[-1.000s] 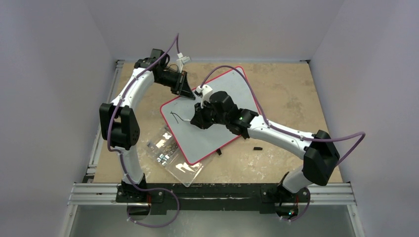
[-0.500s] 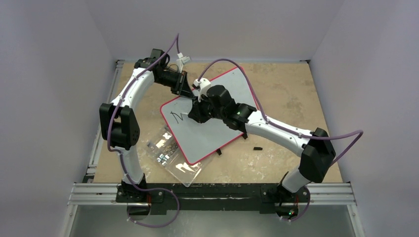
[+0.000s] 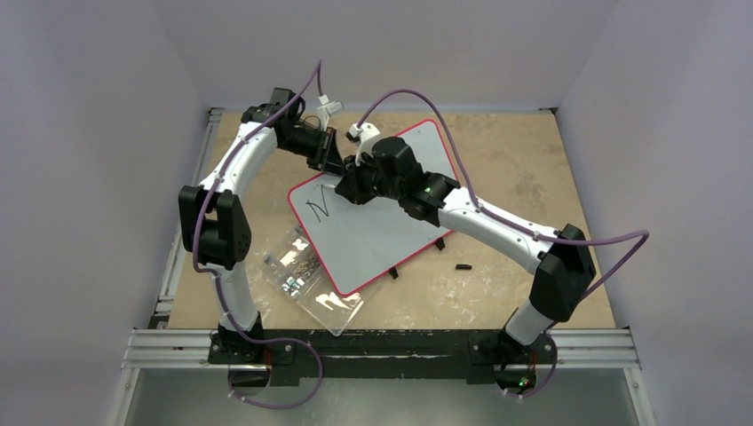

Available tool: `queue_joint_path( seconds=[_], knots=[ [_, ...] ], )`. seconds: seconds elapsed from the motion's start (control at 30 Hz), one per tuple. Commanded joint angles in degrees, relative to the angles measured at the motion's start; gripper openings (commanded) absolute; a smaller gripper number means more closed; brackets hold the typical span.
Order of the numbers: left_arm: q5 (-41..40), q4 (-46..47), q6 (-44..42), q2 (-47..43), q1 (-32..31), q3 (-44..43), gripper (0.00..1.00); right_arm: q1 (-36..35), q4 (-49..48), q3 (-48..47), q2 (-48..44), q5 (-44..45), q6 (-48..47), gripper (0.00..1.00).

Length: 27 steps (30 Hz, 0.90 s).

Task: Write a sentence on the whiteboard

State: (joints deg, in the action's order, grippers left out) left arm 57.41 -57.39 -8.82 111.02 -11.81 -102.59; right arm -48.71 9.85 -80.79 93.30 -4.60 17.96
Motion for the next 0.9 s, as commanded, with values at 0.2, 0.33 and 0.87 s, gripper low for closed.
queue_joint_path(
  seconds=[0.2, 0.33, 0.87],
  knots=[
    [-4.8, -3.5, -5.2, -1.8, -2.7, -0.6, 0.0, 0.6, -0.9, 2.4, -5.7, -3.0, 0.6, 0.0],
    [-4.8, -3.6, -5.3, -1.8, -2.8, -0.6, 0.0, 0.6, -1.2, 5.4, -8.4, -2.6, 0.9, 0.0],
    [-4.9, -3.7, -5.2, -2.1, -2.9, -0.8, 0.0, 0.6, -2.2, 8.4, -7.5, -2.0, 1.9, 0.0]
  ],
)
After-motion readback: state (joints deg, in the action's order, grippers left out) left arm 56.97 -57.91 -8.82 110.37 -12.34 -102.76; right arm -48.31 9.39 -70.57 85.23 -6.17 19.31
